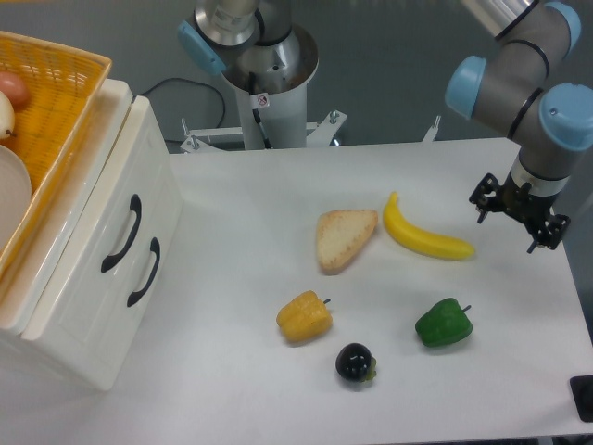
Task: Slide open the top white drawer
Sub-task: 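Lift the gripper and swing it over the table toward the cabinet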
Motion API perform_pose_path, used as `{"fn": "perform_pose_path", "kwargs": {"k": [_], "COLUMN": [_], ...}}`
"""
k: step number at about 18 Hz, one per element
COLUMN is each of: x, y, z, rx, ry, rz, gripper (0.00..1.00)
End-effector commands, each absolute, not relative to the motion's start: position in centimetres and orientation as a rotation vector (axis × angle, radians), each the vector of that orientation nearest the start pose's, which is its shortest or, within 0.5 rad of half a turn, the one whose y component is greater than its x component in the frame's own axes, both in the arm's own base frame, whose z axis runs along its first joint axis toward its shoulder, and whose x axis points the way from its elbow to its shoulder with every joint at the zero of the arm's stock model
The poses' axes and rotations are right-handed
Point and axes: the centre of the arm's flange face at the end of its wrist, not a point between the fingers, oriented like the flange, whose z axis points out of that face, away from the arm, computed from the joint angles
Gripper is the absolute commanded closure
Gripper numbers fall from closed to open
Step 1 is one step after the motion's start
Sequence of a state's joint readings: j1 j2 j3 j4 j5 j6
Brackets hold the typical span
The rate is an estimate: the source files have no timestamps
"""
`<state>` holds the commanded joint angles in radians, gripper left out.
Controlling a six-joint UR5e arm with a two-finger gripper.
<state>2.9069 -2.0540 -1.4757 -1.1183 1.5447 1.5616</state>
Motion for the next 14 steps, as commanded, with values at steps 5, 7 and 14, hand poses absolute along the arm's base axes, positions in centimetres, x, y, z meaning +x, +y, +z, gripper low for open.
{"fn": "perform_pose_path", "kwargs": {"k": [5,7,14], "x": [-61.4,-60.5,-57.4], "y": [28.6,28.5,30.9], "z": [30.2,29.1,31.5], "rx": [-3.084,-3.085,-3.092], "ry": [0.353,0.35,0.173], "rz": [0.101,0.065,0.106], "gripper": [0.0,0.0,0.0]}}
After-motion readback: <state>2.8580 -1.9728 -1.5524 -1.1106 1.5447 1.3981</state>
